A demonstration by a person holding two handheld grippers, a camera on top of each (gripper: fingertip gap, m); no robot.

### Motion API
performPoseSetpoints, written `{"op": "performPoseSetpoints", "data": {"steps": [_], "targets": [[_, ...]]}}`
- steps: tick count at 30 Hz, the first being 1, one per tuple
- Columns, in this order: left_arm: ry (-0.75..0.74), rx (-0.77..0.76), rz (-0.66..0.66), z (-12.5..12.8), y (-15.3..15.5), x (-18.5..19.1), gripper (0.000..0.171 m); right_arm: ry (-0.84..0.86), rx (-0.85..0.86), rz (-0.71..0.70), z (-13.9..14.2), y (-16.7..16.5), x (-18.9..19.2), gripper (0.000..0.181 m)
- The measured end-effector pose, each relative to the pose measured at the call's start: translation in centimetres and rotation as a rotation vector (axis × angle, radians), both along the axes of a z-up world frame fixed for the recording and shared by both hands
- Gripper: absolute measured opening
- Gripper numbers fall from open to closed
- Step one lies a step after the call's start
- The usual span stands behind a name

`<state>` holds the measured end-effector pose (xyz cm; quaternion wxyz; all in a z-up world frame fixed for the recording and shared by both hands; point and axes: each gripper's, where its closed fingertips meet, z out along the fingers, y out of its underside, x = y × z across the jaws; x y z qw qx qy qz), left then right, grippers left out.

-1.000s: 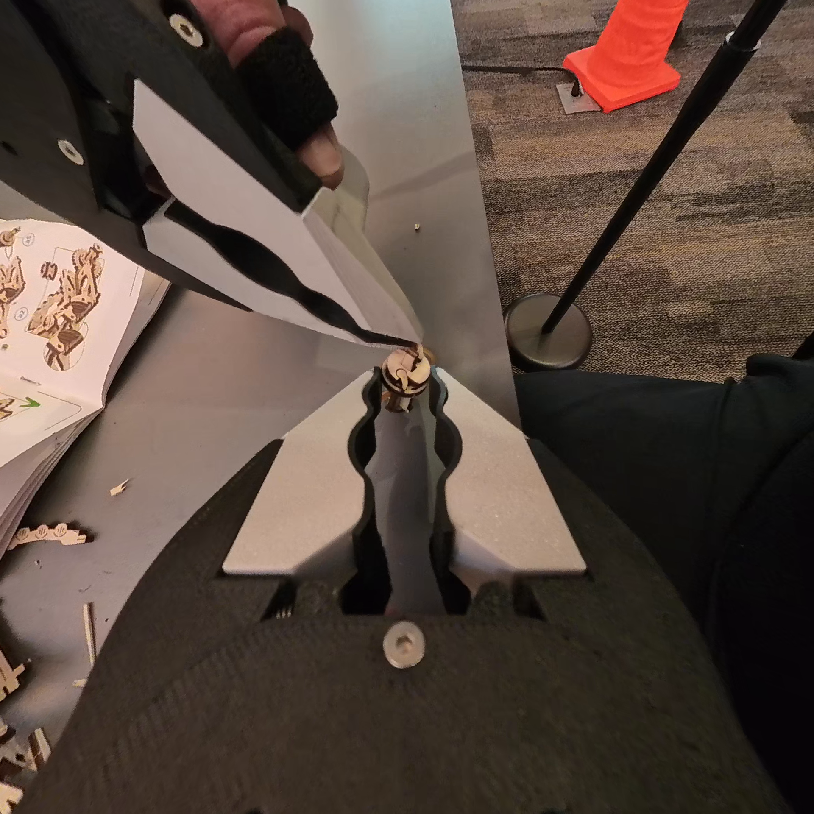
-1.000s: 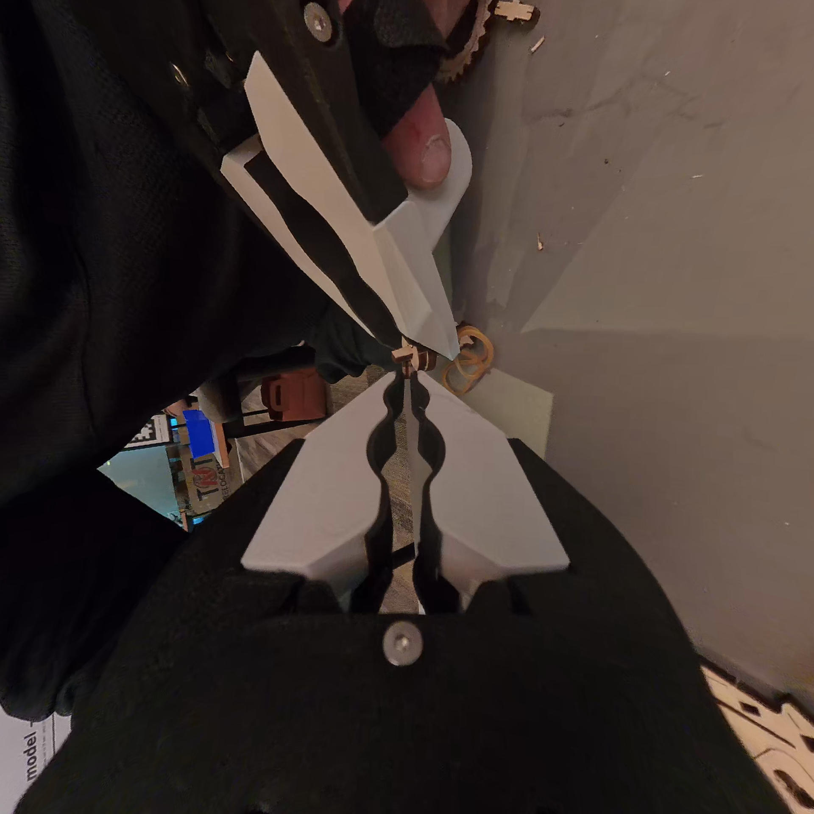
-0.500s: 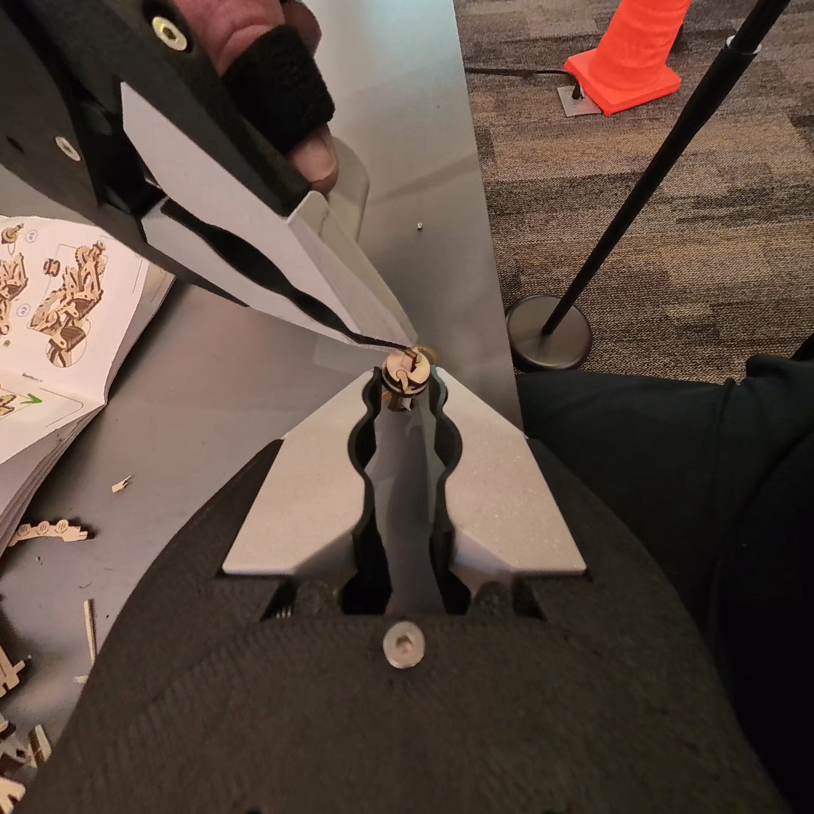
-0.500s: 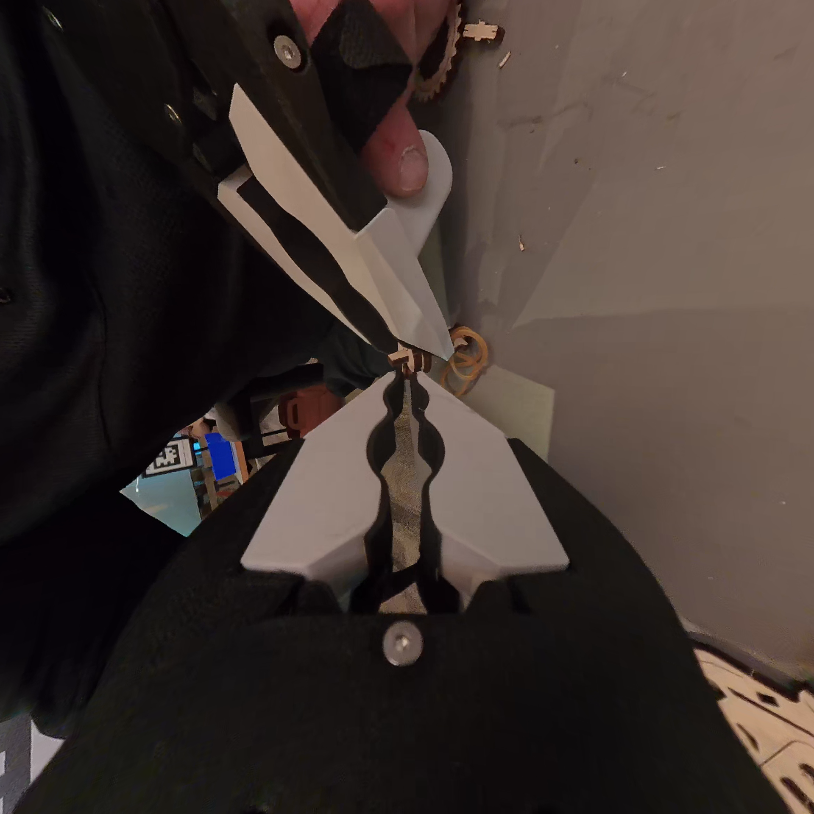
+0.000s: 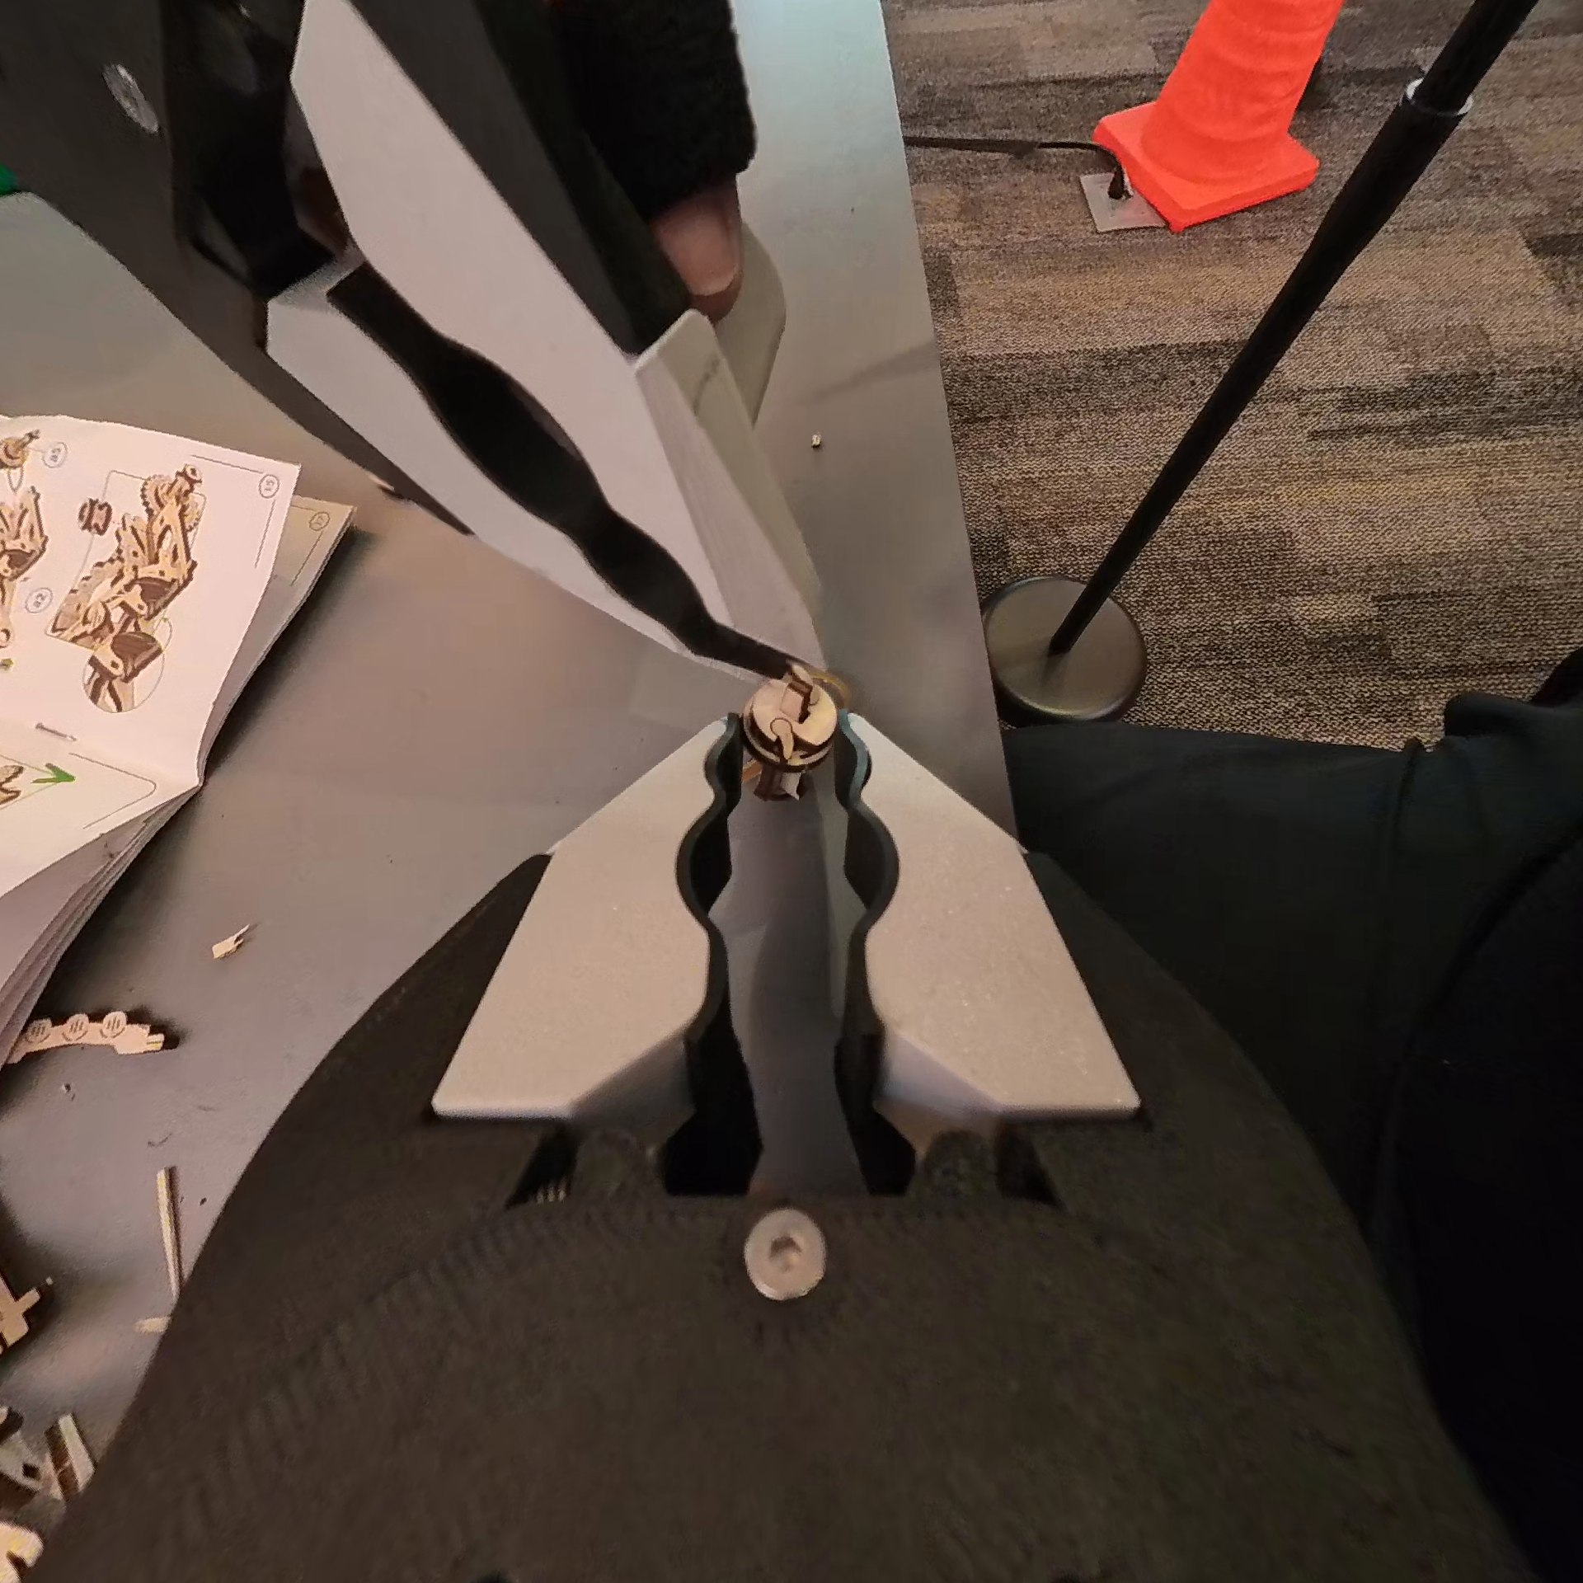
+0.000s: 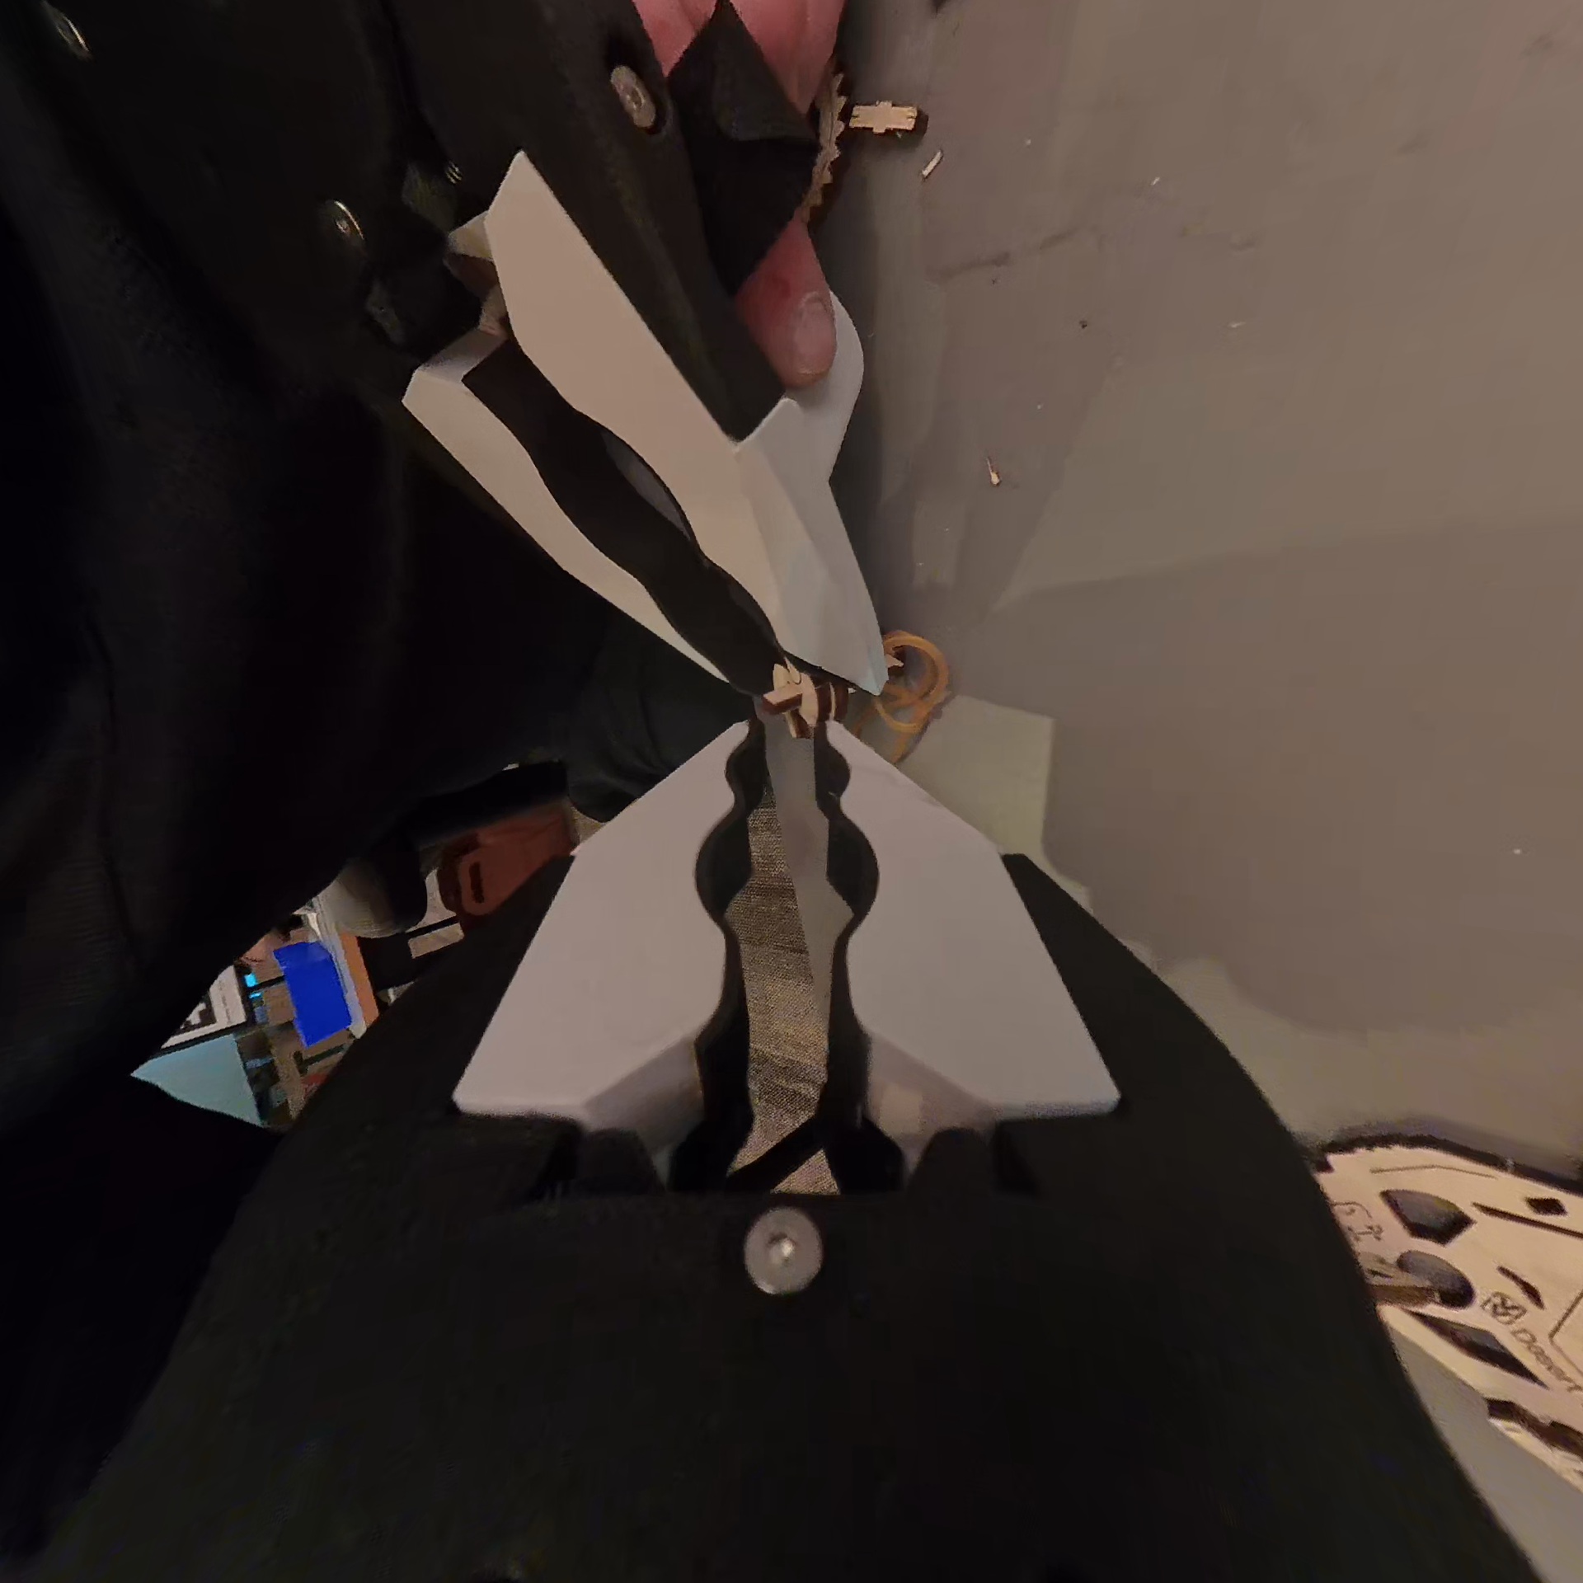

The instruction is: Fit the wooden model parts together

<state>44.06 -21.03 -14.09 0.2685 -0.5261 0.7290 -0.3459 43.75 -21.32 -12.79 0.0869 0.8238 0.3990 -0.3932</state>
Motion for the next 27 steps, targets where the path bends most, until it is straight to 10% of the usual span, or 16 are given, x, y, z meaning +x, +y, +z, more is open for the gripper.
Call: {"op": "performPoseSetpoints", "data": {"steps": [27], "targets": [[0.001, -0.010, 0.000, 0.0, 0.0, 0.0, 0.019, 0.070, 0.033, -0.118, -1.2, 0.1, 0.3, 0.014]]}}
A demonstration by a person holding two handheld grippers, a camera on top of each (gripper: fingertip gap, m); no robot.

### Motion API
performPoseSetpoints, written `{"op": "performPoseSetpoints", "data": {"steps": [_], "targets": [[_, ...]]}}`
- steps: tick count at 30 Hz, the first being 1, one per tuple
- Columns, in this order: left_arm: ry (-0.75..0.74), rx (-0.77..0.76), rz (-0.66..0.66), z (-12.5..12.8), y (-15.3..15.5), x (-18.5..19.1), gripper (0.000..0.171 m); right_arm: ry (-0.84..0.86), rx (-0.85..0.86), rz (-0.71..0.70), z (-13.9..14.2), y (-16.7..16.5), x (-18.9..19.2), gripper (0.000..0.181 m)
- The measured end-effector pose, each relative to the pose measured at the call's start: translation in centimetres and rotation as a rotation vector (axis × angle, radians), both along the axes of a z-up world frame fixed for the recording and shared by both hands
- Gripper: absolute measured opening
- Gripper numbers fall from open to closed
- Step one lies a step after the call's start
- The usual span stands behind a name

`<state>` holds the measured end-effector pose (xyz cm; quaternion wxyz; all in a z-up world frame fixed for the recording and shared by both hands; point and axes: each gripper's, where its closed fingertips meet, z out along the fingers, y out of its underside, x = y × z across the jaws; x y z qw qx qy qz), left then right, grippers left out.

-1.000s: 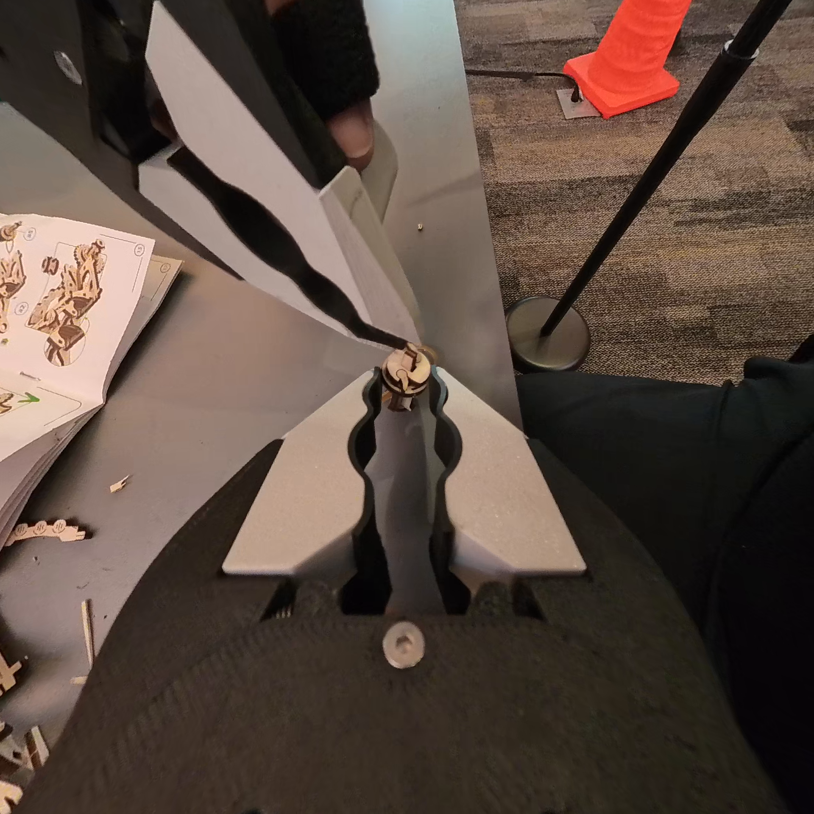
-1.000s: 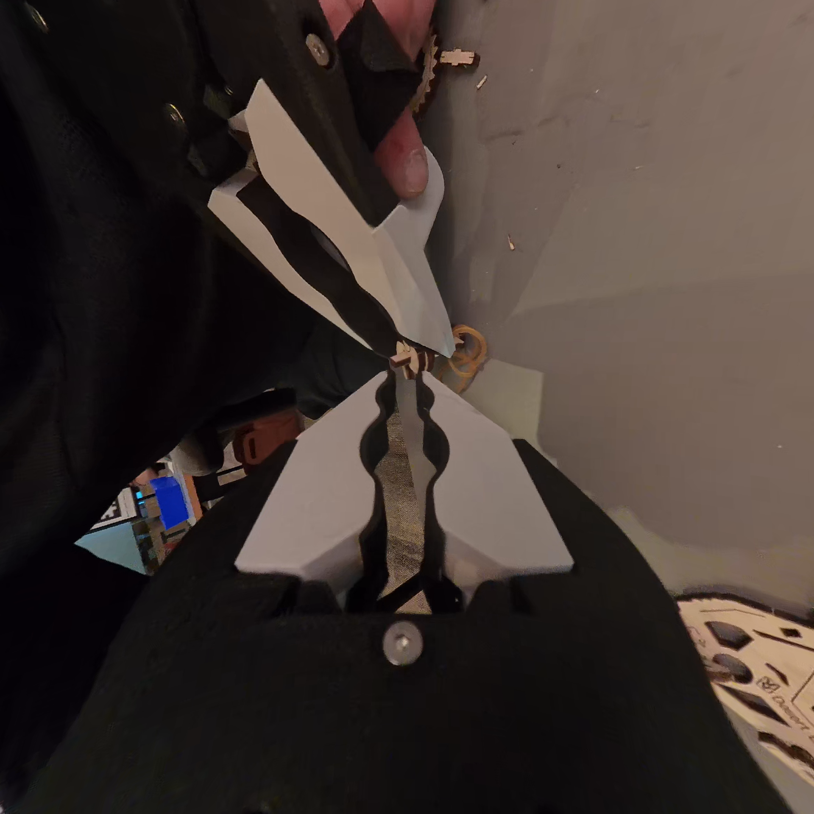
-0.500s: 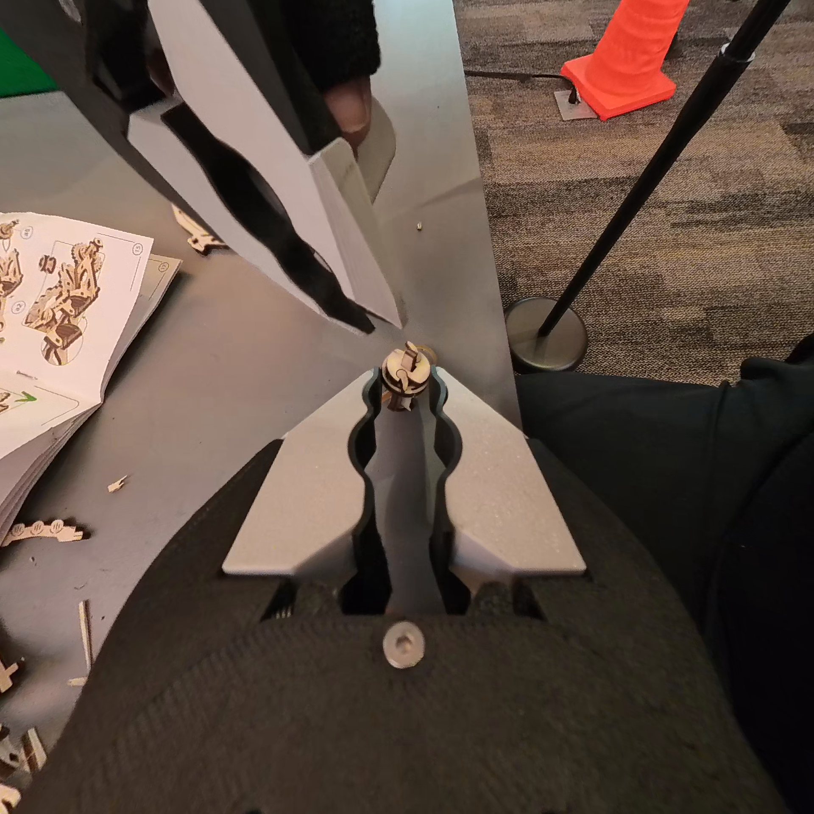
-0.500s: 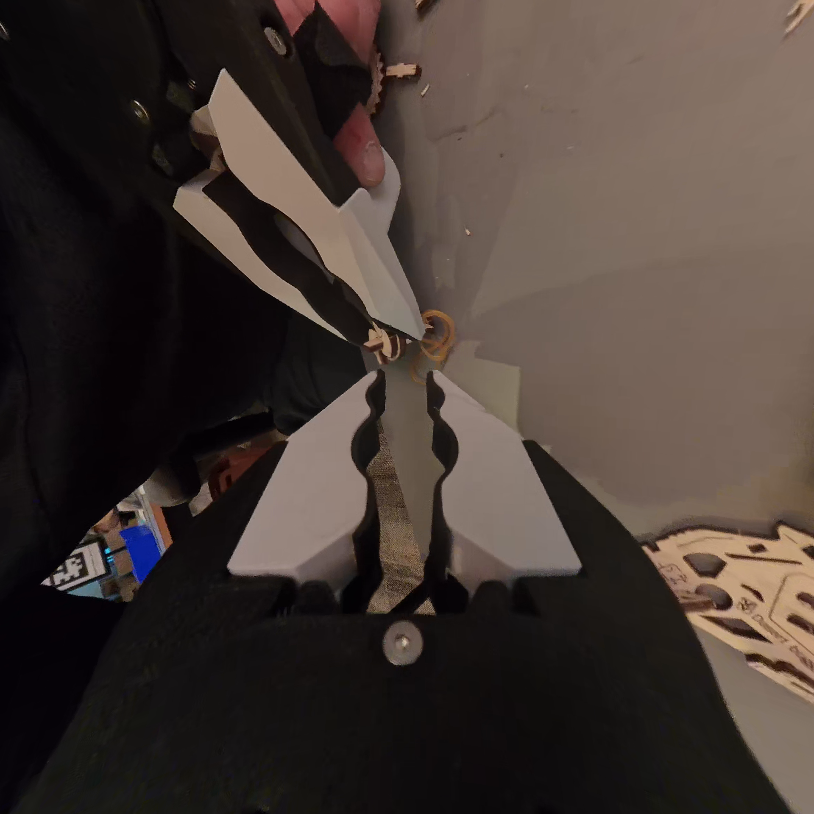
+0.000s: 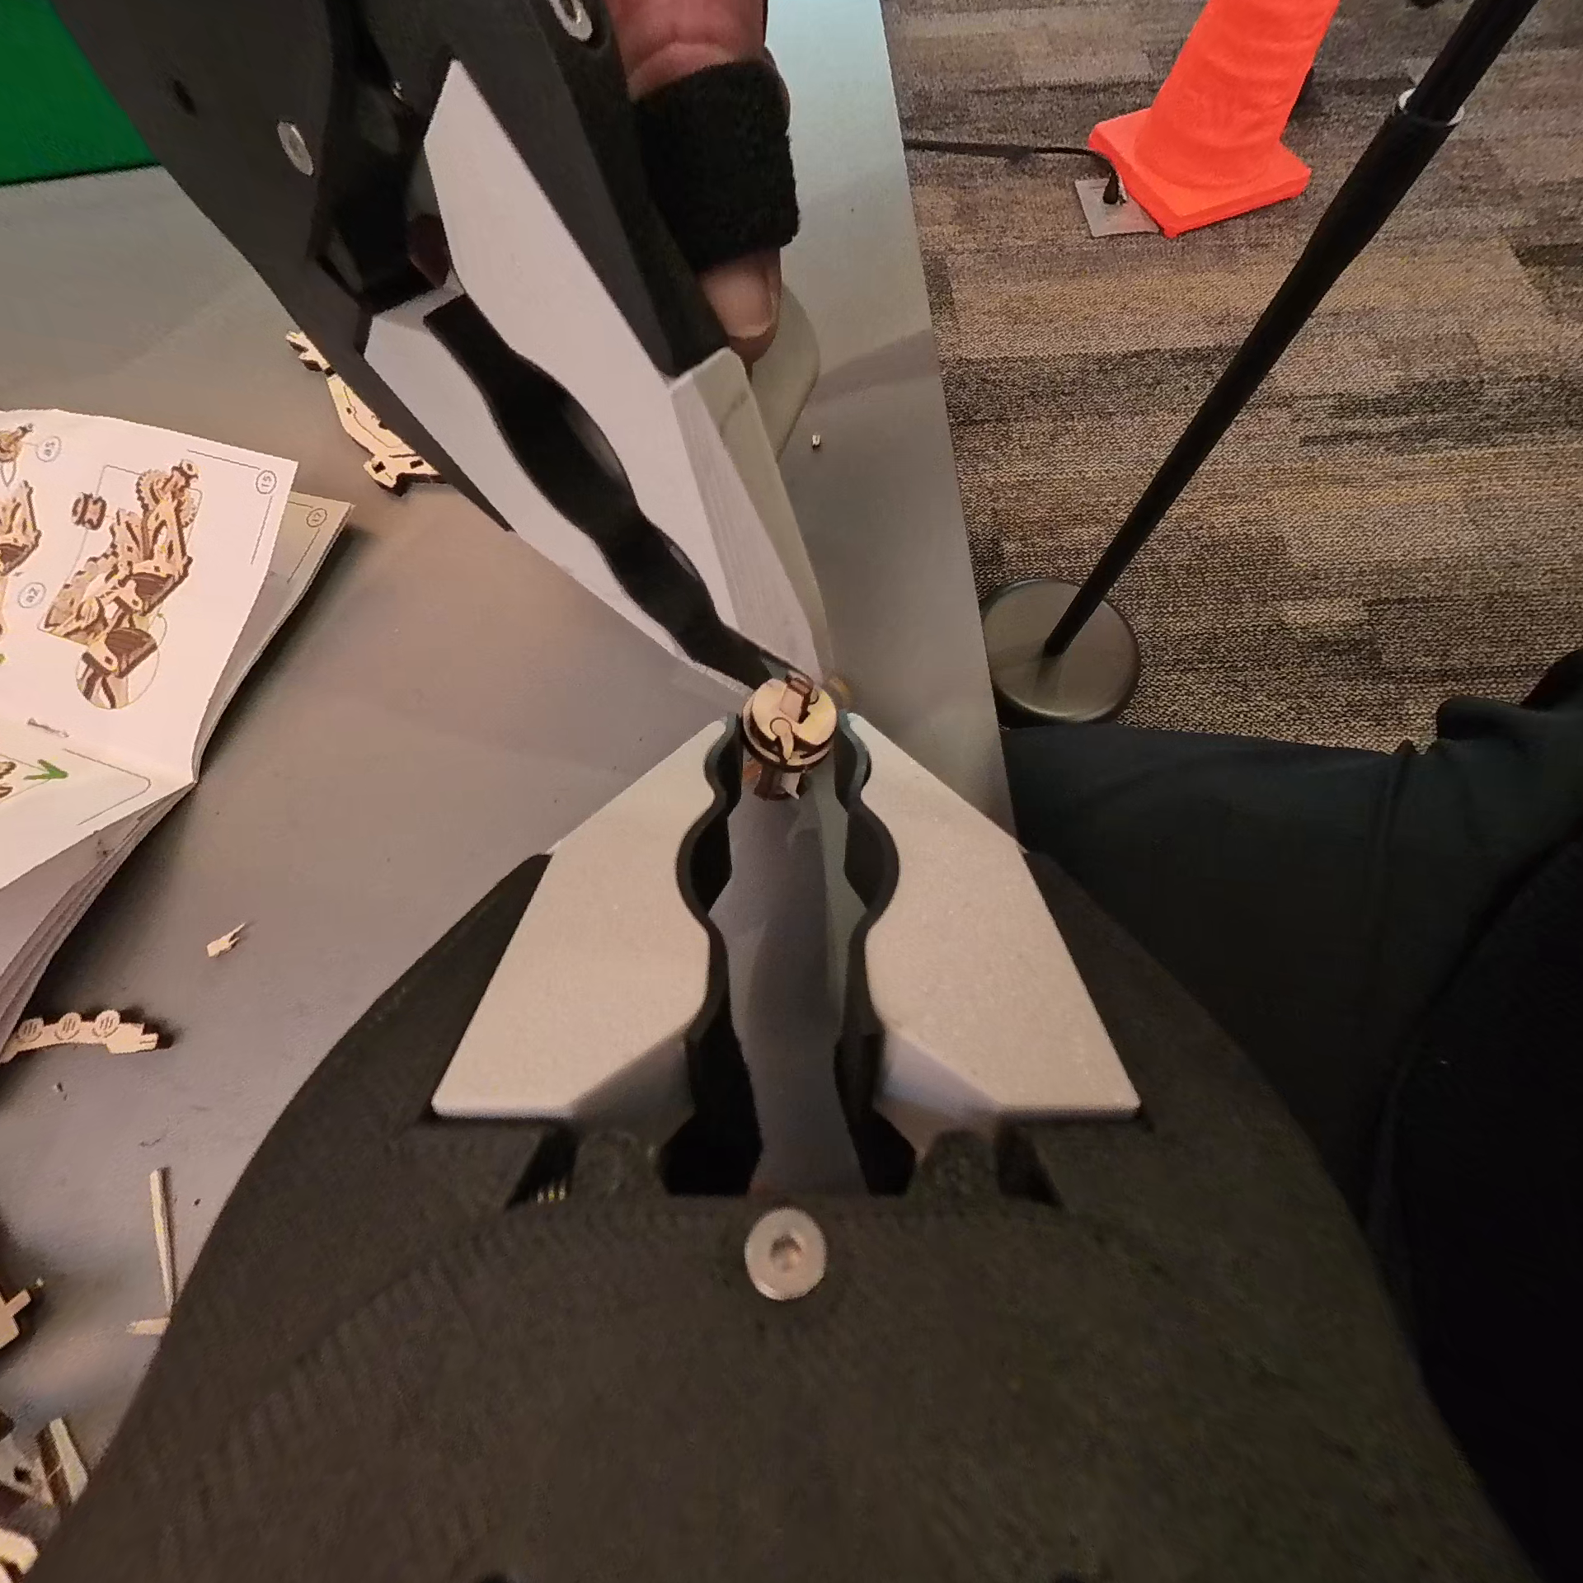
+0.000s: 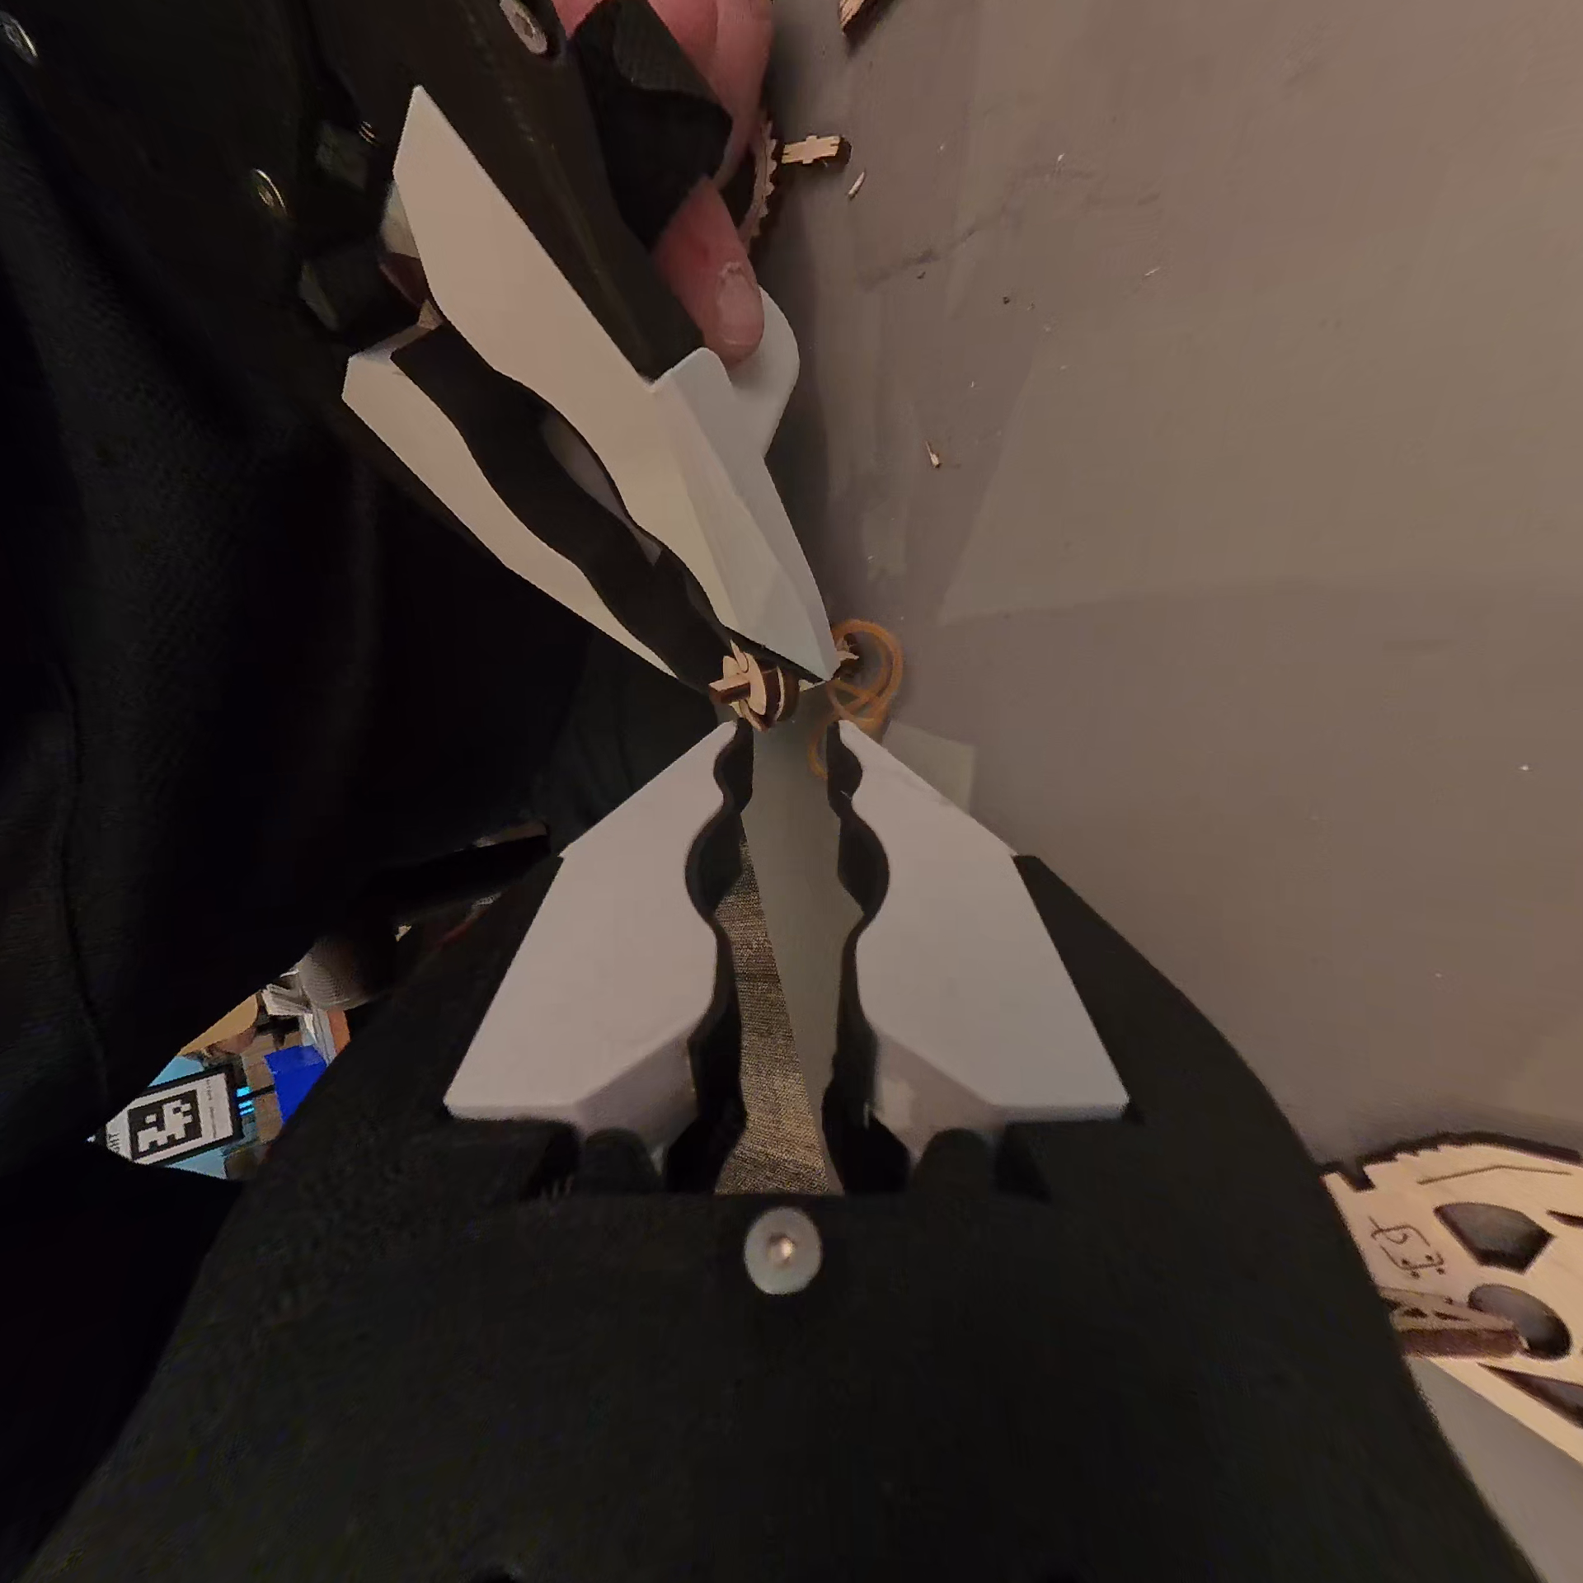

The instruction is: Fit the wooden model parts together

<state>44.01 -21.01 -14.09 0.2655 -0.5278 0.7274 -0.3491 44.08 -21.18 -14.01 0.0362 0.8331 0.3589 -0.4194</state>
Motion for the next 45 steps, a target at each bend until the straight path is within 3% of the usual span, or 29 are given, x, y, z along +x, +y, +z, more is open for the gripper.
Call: {"op": "performPoseSetpoints", "data": {"steps": [36, 45], "targets": [[0.033, -0.064, -0.019, 0.0, 0.1, 1.0, 0.020, 0.010, 0.047, -0.077, 0.8, 0.4, 1.2, 0.012], [0.045, -0.120, -0.005, 0.1, 0.2, 0.8, 0.027, 0.066, 0.189, -0.140, 1.4, 0.0, 0.6, 0.012]]}}
